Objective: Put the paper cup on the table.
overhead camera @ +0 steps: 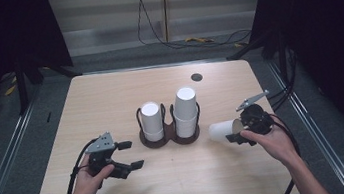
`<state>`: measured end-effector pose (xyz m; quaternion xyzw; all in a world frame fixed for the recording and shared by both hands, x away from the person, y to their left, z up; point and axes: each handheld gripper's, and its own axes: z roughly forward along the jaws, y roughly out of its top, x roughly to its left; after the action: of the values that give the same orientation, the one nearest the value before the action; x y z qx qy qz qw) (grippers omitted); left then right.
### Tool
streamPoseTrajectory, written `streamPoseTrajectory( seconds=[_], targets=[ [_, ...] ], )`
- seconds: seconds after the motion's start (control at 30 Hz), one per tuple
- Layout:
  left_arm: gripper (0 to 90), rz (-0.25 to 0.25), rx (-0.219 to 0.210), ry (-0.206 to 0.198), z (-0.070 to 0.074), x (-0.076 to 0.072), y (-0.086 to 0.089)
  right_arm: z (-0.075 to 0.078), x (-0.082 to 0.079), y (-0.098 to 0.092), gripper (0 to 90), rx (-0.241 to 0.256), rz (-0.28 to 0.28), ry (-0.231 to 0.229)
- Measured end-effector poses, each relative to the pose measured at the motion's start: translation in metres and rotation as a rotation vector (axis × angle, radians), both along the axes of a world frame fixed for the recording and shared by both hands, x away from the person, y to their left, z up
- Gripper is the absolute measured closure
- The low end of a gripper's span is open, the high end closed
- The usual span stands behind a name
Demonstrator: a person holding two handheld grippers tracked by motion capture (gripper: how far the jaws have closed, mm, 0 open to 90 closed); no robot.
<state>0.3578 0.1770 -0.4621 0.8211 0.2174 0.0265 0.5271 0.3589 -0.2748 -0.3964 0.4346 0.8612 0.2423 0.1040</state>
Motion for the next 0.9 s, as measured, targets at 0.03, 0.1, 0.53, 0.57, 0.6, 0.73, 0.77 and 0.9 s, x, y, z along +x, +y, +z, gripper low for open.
streamPoseTrajectory(
  seconds=[0.03,0.1,0.53,0.57,0.6,0.73,0.77,0.9],
  targets=[
    [15.8,0.0,-0.001,0.0,0.0,0.0,0.0,0.0,0.002,0.0,23.0,-0.008,-0.006,0.011],
    [15.8,0.001,0.002,0.0,0.0,0.0,0.0,0.001,0.007,-0.001,22.9,-0.033,-0.019,0.034],
    [15.8,-0.004,0.01,0.005,-0.001,0.001,-0.001,0.006,0.026,-0.002,22.8,-0.133,-0.04,0.101],
    [15.8,-0.004,0.01,0.005,-0.001,0.001,-0.001,0.006,0.028,-0.002,22.7,-0.141,-0.04,0.104],
    [15.8,-0.005,0.01,0.004,-0.001,0.001,-0.001,0.006,0.029,-0.001,22.6,-0.143,-0.039,0.114],
    [15.8,-0.006,0.014,0.005,-0.001,0.001,-0.001,0.005,0.036,0.001,22.4,-0.171,-0.044,0.136],
    [15.8,-0.007,0.012,0.006,-0.002,0.0,-0.002,0.005,0.038,0.001,22.4,-0.175,-0.049,0.145],
    [15.8,-0.013,0.019,0.004,-0.002,0.001,-0.001,0.005,0.047,0.002,21.8,-0.19,-0.06,0.164]
  ],
)
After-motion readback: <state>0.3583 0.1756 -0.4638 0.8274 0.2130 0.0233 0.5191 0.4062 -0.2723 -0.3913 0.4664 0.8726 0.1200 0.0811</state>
